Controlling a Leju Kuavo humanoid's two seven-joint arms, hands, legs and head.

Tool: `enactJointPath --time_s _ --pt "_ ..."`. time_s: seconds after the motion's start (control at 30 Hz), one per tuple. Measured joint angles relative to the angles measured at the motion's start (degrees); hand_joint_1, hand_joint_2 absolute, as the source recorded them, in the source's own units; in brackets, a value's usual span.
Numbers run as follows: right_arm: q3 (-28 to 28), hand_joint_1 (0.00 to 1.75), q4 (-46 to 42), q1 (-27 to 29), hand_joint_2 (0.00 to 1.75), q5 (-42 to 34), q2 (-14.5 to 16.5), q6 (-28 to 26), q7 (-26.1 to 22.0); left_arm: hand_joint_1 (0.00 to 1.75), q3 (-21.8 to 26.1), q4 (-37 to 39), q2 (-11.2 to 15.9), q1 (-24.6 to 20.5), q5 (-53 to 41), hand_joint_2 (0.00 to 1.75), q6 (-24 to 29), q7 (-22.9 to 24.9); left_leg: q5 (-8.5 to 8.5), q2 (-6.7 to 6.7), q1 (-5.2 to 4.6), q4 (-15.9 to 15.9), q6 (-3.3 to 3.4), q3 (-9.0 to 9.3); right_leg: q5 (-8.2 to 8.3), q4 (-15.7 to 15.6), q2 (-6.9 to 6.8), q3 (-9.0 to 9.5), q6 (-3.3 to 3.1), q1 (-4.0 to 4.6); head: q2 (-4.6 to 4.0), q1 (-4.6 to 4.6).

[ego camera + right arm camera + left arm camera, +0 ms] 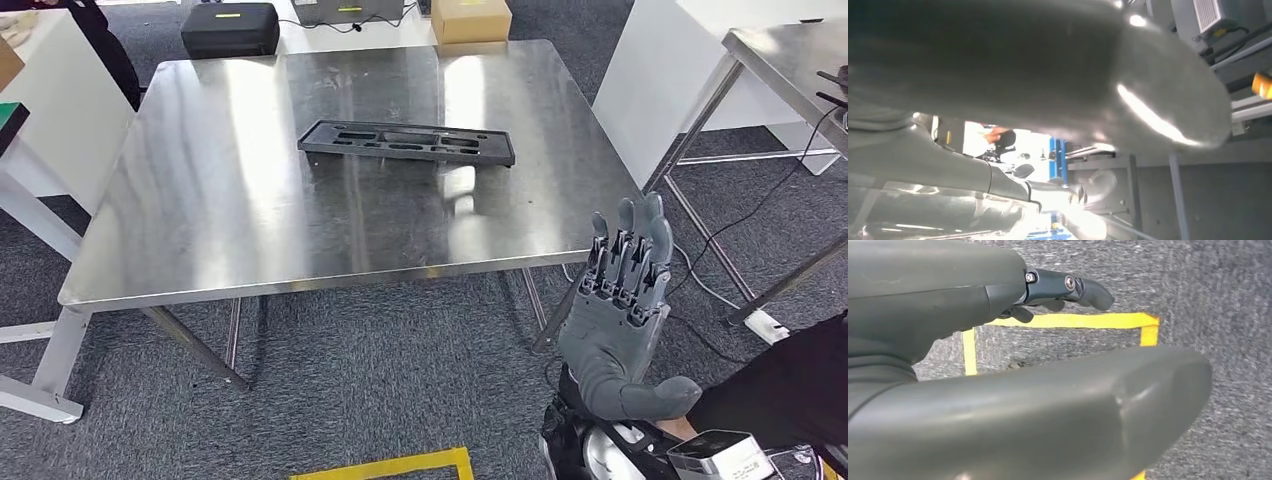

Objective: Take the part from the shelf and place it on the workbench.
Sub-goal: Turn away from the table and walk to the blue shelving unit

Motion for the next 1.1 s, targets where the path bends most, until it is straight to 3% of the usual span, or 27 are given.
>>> enactJointPath --time_s 0.07,0.13,0.2,0.23,0.27,0.33,0.4,0.47,0.53,0.57,0.6,0.67,0.7,0.73,0.77,0.8,0.83,0.87,0.93,0.97,1.03,1.07,1.1 --pt "-0.06 0.0 0.02 0.0 0.0 0.01 -0.02 -0.36 0.0 0.0 0.0 0.0 -0.11 -0.08 -0.01 0.0 0.11 0.03 1.37 0.36 -0.23 -0.41 1.58 -1.07 -1.57 1.46 0.08 -1.14 0.22 0.03 0.0 0.13" --pt "-0.09 0.0 0.1 -0.02 0.0 -0.01 -0.09 -0.67 0.0 0.0 0.01 -0.01 -0.21 -0.16 0.03 0.0 0.21 0.02 2.92 0.73 -0.48 -0.61 2.77 -2.64 -6.51 7.22 0.15 -3.46 -0.59 -0.08 0.01 0.35" --pt "-0.1 0.0 0.28 0.0 0.0 -0.02 -0.21 -1.04 0.0 0.0 0.02 -0.02 -0.2 -0.16 0.1 0.0 0.25 -0.01 4.45 0.92 -0.78 -0.52 3.17 -4.48 -10.45 15.08 0.16 -5.36 -0.62 -0.13 0.01 0.5" --pt "-0.12 0.0 0.37 0.02 0.0 -0.02 -0.28 -1.22 0.0 0.0 0.02 -0.02 -0.2 -0.16 0.13 0.0 0.25 -0.02 5.21 0.99 -0.92 -0.47 3.17 -5.41 -10.8 17.44 0.16 -5.33 -0.18 -0.12 0.01 0.51" --pt "-0.14 0.0 0.43 0.05 0.0 -0.02 -0.35 -1.38 0.0 0.0 0.02 -0.02 -0.2 -0.16 0.13 0.0 0.22 -0.03 5.96 1.01 -1.05 -0.42 3.11 -6.32 -10.13 17.7 0.17 -4.22 0.4 -0.1 0.0 0.52" --pt "-0.15 0.0 0.48 0.03 0.0 -0.02 -0.43 -1.55 0.0 0.0 0.01 -0.01 -0.21 -0.18 0.09 0.0 0.18 -0.04 7.3 0.98 -1.22 -0.34 2.84 -7.86 -7.94 11.61 0.17 1.25 1.0 -0.01 0.0 0.53" --pt "-0.16 0.0 0.48 -0.06 0.0 -0.01 -0.42 -1.74 0.0 0.0 0.0 0.0 -0.22 -0.19 0.05 0.0 0.14 -0.06 8.56 0.93 -1.43 -0.36 2.29 -8.86 -7.9 2.57 0.19 7.48 0.33 0.51 0.0 0.47" --pt "-0.2 0.0 0.49 -0.07 0.0 0.04 -0.43 -2.01 0.0 0.0 0.0 0.0 -0.22 -0.19 0.04 0.0 0.05 -0.12 9.8 0.94 -1.46 -0.6 1.58 -9.3 -8.5 -1.45 0.25 9.25 -0.72 1.16 0.0 0.38" --pt "-0.25 0.0 0.54 0.02 0.0 0.08 -0.48 -2.28 0.0 0.0 0.01 -0.01 -0.15 -0.06 -0.01 0.0 -0.13 -0.17 10.23 0.88 -1.29 -0.56 0.9 -9.82 -7.59 -1.51 0.18 8.11 -1.7 0.86 0.0 0.31" --pt "-0.28 0.0 0.57 0.09 0.0 0.08 -0.49 -2.4 0.0 0.0 0.01 -0.01 -0.1 0.0 -0.08 0.0 -0.23 -0.18 9.06 0.81 -1.17 0.16 0.64 -10.3 -6.95 -1.5 0.08 7.6 -2.39 0.54 0.0 0.25" --pt "-0.32 0.0 0.6 0.19 0.0 0.09 -0.49 -2.47 0.0 0.0 0.01 -0.01 -0.06 0.07 -0.16 0.0 -0.31 -0.19 6.66 0.7 -1.05 1.95 0.4 -10.95 -6.2 -1.57 -0.03 7.0 -3.0 0.19 0.0 0.16" --pt "-0.38 0.0 0.61 0.35 0.0 0.17 -0.49 -2.55 0.0 0.0 0.0 0.0 -0.02 0.09 -0.29 0.0 -0.43 -0.19 0.27 0.56 -0.72 8.52 -0.12 -12.44 -4.68 -1.52 -0.14 5.7 -3.76 0.12 0.0 0.04" --pt "-0.4 0.0 0.62 0.44 0.0 0.24 -0.49 -2.63 0.0 0.0 0.0 0.0 -0.01 0.08 -0.33 0.0 -0.49 -0.19 -1.84 0.53 -0.59 12.24 -0.41 -12.97 -3.92 -1.42 -0.16 4.9 -3.74 0.2 0.0 0.02" --pt "-0.43 0.0 0.63 0.51 0.0 0.33 -0.5 -2.79 0.0 0.0 0.0 0.0 0.01 0.05 -0.35 0.0 -0.57 -0.19 -2.44 0.53 -0.45 14.93 -0.66 -12.97 -3.21 -1.23 -0.16 3.99 -3.61 0.23 0.0 0.02" --pt "-0.46 0.0 0.67 0.61 0.0 0.44 -0.51 -3.05 0.0 0.0 -0.01 -0.01 0.04 0.01 -0.37 0.0 -0.69 -0.19 -1.69 0.54 -0.28 15.92 -0.86 -12.1 -2.56 -0.91 -0.15 2.86 -3.4 0.2 0.0 0.0" --pt "-0.49 0.0 0.72 0.69 0.0 0.55 -0.52 -3.37 0.0 0.0 -0.01 -0.01 0.08 -0.02 -0.38 0.0 -0.8 -0.19 -0.19 0.55 -0.1 14.91 -1.0 -10.31 -2.04 -0.49 -0.14 1.77 -3.12 0.12 0.0 -0.02" --pt "-0.51 0.0 0.81 0.74 0.0 0.67 -0.54 -3.75 0.0 0.0 -0.02 -0.02 0.1 -0.1 -0.38 0.0 -0.88 -0.19 0.88 0.53 0.1 11.98 -1.13 -7.6 -1.59 0.07 -0.12 0.66 -2.82 0.03 0.0 -0.04" --pt "-0.53 0.0 0.93 0.8 0.0 0.8 -0.55 -4.07 0.0 0.0 -0.03 -0.02 0.13 -0.25 -0.39 0.0 -0.95 -0.2 0.83 0.43 0.14 8.03 -1.19 -4.59 -1.18 0.61 -0.09 -0.31 -2.41 0.03 0.01 -0.07" --pt "-0.59 0.0 1.35 0.93 0.0 1.19 -0.57 -4.68 0.01 0.0 -0.04 -0.02 0.15 -0.52 -0.41 0.0 -1.01 -0.24 -0.43 0.09 -0.14 2.49 -0.62 -0.99 -0.37 1.18 -0.12 -1.26 -1.47 0.16 0.01 0.1" --pt "-0.62 0.0 1.65 1.0 0.0 1.47 -0.58 -4.92 0.01 0.0 -0.03 -0.02 0.15 -0.59 -0.43 0.0 -1.04 -0.27 -0.82 -0.04 -0.45 1.55 -0.13 -0.6 0.12 1.15 -0.15 -1.35 -0.98 0.23 0.02 0.1" --pt "-0.76 0.0 2.42 1.21 0.0 1.93 -0.6 -5.33 0.01 0.0 -0.02 -0.02 0.14 -0.64 -0.44 0.0 -1.05 -0.33 0.39 0.13 -0.7 1.2 1.1 -1.53 0.91 0.94 -0.13 -1.58 -0.2 0.3 0.01 0.13" --pt "-0.85 0.0 2.78 1.35 0.0 2.06 -0.64 -5.48 0.01 0.0 -0.03 -0.02 0.1 -0.72 -0.44 0.0 -1.06 -0.33 1.23 0.29 -0.73 0.97 1.66 -2.16 0.28 1.39 -0.05 -2.1 -0.1 0.3 0.01 0.1" --pt "-0.95 0.0 3.12 1.49 0.0 2.1 -0.7 -5.73 0.01 0.0 -0.03 -0.02 0.08 -0.8 -0.42 0.0 -1.07 -0.34 2.16 0.48 -0.72 0.7 2.24 -2.98 -1.41 2.76 0.03 -2.96 -0.31 0.31 0.01 0.23"
